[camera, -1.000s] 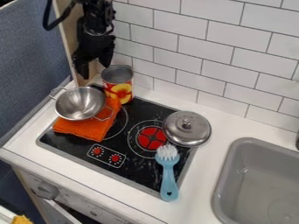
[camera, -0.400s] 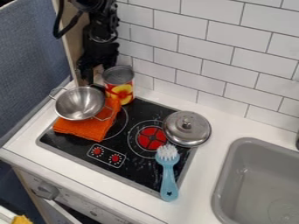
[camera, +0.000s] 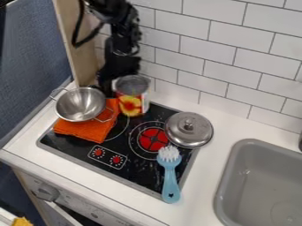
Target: Moved the can to the left side of the blue brush
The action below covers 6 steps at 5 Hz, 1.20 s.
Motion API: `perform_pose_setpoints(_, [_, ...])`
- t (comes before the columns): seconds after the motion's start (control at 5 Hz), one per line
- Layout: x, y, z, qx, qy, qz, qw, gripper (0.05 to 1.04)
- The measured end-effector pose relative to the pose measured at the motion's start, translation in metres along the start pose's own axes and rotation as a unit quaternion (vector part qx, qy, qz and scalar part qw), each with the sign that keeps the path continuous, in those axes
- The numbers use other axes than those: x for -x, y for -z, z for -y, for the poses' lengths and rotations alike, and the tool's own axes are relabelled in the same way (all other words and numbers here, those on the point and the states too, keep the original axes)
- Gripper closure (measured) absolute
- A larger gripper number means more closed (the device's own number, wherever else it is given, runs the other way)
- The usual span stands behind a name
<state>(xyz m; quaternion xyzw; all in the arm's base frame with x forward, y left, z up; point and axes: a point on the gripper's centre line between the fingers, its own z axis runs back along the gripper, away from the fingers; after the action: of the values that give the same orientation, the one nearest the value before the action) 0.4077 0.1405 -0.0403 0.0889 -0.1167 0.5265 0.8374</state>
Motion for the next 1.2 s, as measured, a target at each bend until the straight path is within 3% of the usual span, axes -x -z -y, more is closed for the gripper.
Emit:
perform_pose_setpoints(0.8, [0.075, -0.024, -0.001, 0.031, 0.128, -0.009, 0.9913, 0.083])
perform_pose_setpoints(1.2, [0.096, -0.027, -0.013, 0.033, 0.162, -0.021, 0.9861, 0.083])
